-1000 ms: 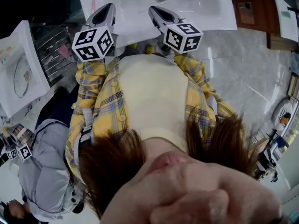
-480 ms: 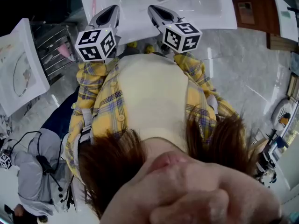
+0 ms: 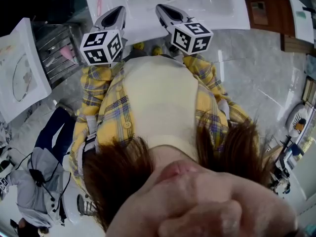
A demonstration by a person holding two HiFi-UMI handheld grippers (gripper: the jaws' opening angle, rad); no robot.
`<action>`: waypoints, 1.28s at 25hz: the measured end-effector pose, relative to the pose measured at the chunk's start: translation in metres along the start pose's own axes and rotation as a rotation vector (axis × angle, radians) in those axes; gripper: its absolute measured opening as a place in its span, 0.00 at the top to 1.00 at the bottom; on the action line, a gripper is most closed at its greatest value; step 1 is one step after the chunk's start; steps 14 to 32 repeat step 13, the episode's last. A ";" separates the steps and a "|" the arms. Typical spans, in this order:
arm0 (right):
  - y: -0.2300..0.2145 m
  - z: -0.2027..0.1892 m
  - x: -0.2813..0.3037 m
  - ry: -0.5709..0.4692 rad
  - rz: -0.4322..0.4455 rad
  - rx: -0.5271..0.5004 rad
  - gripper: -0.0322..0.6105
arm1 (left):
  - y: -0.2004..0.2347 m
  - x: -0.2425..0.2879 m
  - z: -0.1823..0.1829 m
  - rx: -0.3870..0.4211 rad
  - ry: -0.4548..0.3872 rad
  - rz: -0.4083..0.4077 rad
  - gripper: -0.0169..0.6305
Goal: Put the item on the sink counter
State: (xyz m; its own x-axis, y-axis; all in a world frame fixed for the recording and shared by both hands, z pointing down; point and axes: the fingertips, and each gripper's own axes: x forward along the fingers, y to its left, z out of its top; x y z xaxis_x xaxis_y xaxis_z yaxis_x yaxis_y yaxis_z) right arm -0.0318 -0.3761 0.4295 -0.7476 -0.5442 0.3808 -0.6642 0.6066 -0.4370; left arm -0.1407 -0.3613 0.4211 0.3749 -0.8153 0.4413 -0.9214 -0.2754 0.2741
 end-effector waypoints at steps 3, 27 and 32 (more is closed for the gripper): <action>-0.002 0.000 -0.002 0.000 -0.004 0.000 0.93 | -0.001 0.001 -0.002 -0.004 0.004 0.004 0.96; 0.001 0.000 0.000 0.002 -0.008 -0.011 0.93 | 0.004 -0.004 -0.003 0.000 0.007 0.011 0.96; 0.001 0.000 0.000 0.002 -0.008 -0.011 0.93 | 0.004 -0.004 -0.003 0.000 0.007 0.011 0.96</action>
